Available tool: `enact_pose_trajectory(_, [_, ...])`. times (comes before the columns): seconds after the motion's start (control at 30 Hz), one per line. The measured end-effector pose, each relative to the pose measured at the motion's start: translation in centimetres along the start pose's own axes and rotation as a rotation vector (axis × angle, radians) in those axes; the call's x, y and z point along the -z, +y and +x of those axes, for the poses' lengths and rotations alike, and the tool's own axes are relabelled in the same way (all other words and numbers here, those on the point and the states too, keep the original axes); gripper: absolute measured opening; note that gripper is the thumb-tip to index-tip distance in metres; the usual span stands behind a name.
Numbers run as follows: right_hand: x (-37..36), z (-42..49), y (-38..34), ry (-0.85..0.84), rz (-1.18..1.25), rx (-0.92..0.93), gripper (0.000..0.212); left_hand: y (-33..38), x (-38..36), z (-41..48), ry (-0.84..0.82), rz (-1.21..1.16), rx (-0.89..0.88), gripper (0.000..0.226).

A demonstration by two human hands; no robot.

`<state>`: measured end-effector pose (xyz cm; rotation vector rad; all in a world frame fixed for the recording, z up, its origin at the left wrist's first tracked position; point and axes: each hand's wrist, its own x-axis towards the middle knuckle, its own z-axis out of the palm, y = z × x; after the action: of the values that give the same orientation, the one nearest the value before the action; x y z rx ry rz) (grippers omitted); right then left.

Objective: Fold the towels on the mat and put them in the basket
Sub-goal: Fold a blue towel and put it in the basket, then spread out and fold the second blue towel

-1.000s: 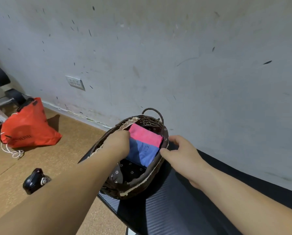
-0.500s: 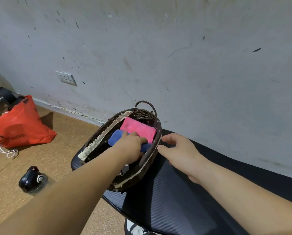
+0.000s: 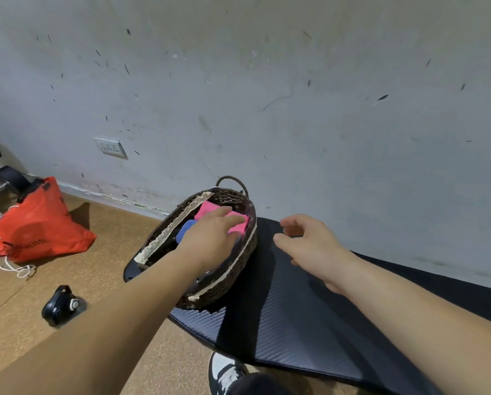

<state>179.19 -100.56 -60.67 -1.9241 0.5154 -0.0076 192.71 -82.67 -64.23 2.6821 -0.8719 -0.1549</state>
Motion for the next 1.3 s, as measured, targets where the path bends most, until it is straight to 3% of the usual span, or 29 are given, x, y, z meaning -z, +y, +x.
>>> enact_pose_trajectory(0.13, [3.7,-3.1,1.2,0.048,0.010,0.008,0.036,6.9,-0.4,-2.7,0.076,-0.149,-0.171,0.035])
enact_pose_trajectory(0.3, [10.0,-8.3,5.0,0.060,-0.024,0.016,0.024,16.7,-3.5,-4.9,-0.076,-0.273,-0.325,0.035])
enact_pose_trajectory(0.4, [14.5,-11.1,7.8,0.096,-0.217,0.029,0.014,22.6,-5.8,-5.6,-0.145,-0.327,-0.362,0.036])
enact_pose_trajectory(0.53, [20.6,-13.6,11.8,0.060,-0.473,-0.017,0.030,28.9,-8.7,-5.9,-0.210,-0.365,-0.388,0.034])
enact_pose_trajectory(0.63, [25.0,-15.5,14.8,0.056,-0.441,-0.113,0.053,32.8,-11.1,-6.2,-0.232,-0.382,-0.387,0.036])
enact_pose_trajectory(0.7, [27.3,-17.1,17.7,0.160,-0.335,-0.165,0.062,35.4,-12.8,-6.6,-0.264,-0.390,-0.396,0.035])
enact_pose_trajectory(0.8, [30.1,-19.0,23.1,0.377,-0.237,-0.254,0.058,39.0,-15.1,-7.4,-0.335,-0.402,-0.429,0.031])
enact_pose_trajectory(0.97, [35.8,-21.4,30.2,0.720,-0.257,-0.464,0.029,44.0,-18.2,-8.4,-0.409,-0.417,-0.490,0.033])
enact_pose_trajectory(1.13, [37.2,-23.1,34.1,0.704,-0.306,-0.566,0.043,46.3,-20.9,-8.5,-0.402,-0.355,-0.530,0.032])
enact_pose_trajectory(1.3, [38.0,-23.0,33.4,0.649,-0.422,-0.541,0.040,48.3,-24.2,-7.5,-0.398,-0.204,-0.632,0.034])
